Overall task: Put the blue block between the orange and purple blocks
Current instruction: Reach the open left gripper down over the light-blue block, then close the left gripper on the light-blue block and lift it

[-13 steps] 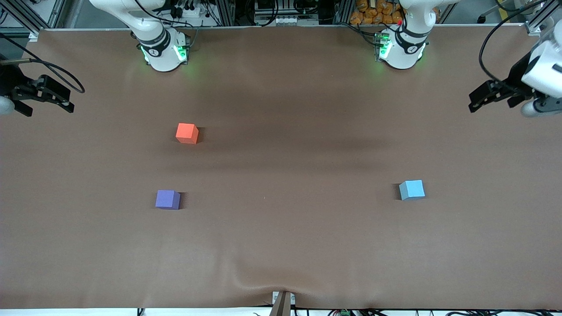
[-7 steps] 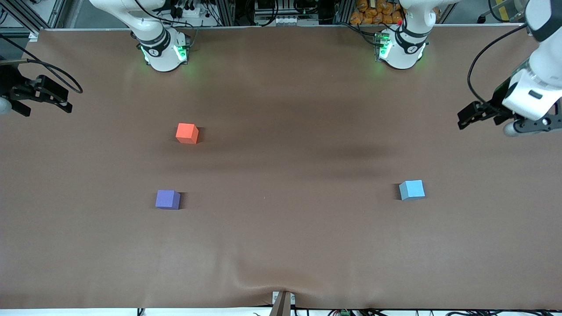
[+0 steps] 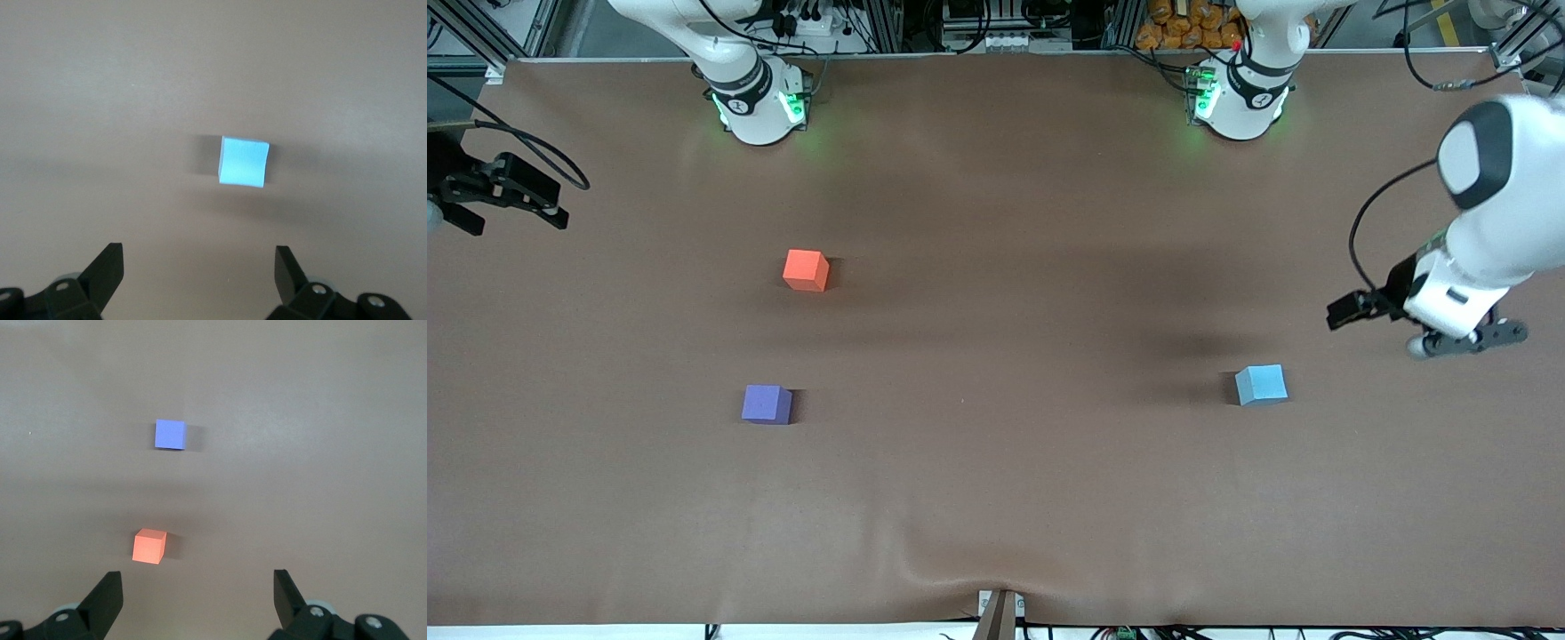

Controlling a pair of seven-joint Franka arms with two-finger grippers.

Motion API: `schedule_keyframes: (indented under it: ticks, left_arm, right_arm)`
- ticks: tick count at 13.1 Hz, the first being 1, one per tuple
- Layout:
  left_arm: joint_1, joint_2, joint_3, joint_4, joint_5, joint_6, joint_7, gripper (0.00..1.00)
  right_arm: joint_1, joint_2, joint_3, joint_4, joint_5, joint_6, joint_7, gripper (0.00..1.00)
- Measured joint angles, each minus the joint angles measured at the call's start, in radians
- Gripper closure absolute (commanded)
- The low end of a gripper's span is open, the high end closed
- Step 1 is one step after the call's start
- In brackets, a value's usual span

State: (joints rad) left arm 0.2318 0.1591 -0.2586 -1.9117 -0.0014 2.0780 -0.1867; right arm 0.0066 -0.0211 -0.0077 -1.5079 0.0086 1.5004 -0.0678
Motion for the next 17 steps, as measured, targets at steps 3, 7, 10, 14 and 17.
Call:
schedule_keyframes:
  ticks: [3, 7, 10, 14, 17]
  left_arm:
    - [-0.001, 0.097, -0.002, 0.002, 0.000, 0.095, 0.001, 0.00]
    - [-0.007, 0.190, -0.010, 0.013, 0.000, 0.139, 0.003, 0.00]
    - [-0.015, 0.232, -0.013, 0.018, 0.000, 0.141, 0.003, 0.00]
    - [-0.022, 0.281, -0.013, 0.023, 0.000, 0.166, 0.004, 0.00]
    - [-0.030, 0.325, -0.014, 0.058, 0.000, 0.174, 0.004, 0.00]
  right_arm:
    - [-0.001, 0.000, 0.000, 0.000, 0.000, 0.000, 0.000, 0.00]
    - [-0.002, 0.000, 0.000, 0.000, 0.000, 0.000, 0.000, 0.00]
    - [-0.002, 0.000, 0.000, 0.000, 0.000, 0.000, 0.000, 0.00]
    - [-0.002, 0.000, 0.000, 0.000, 0.000, 0.000, 0.000, 0.00]
    - [-0.002, 0.000, 0.000, 0.000, 0.000, 0.000, 0.000, 0.00]
